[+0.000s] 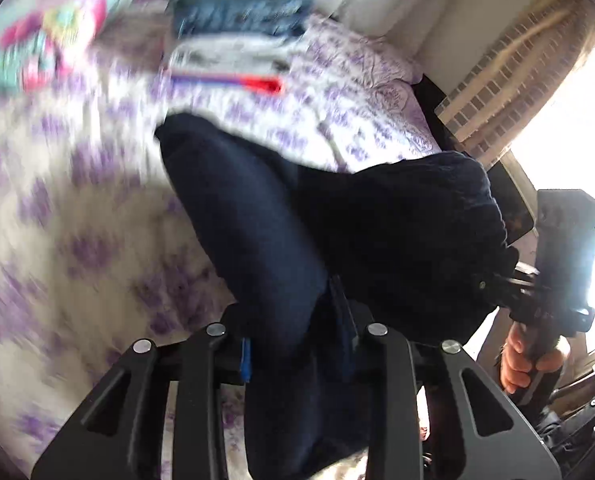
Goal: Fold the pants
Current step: 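Lift the folded sweatpants with both grippers and carry them to the clothes stack, then lower the sweatpants onto the jeans stack and open both grippers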
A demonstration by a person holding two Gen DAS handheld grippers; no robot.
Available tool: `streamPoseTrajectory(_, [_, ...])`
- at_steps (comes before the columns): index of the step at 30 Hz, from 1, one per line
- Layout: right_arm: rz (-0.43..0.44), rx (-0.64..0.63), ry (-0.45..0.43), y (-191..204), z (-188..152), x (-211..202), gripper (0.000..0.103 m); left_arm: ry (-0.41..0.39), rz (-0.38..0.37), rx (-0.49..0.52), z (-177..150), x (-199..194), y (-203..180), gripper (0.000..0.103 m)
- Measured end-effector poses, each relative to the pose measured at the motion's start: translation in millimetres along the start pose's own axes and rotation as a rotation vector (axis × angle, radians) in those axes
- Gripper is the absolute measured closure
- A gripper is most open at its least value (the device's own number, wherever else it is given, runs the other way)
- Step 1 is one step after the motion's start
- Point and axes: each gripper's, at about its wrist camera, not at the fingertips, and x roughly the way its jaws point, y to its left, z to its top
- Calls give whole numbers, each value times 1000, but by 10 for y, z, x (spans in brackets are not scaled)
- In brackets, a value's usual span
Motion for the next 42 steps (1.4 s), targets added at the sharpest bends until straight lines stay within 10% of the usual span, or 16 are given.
streamPoseTrajectory(11, [-29, -36, -152, -118, 3076, -19, 66, -195, 149, 16, 2893, -627, 68, 74])
streamPoseTrajectory(18, [-191, -19, -123, -857, 4326, 944, 66, -167, 199, -149, 4375, 306, 855, 70])
streamPoseTrajectory(23, [-302, 74, -79, -1698, 4260, 1776, 49, -17, 266, -281, 4279, 1522, 1703, 49])
streamPoseTrajectory(27, [-201, 118, -123, -1838, 4207, 1682, 45, -102, 201, -277, 4210, 1488, 1790, 42])
streamPoseTrajectory(30, [-253, 108, -128, -1722, 4191, 1650, 22, -96, 257, -257, 4229, 1413, 1747, 37])
streamPoseTrajectory(42, [-263, 111, -52, -1351, 4092, 1485, 21, -85, 363, -169, 4035, 1177, 1513, 20])
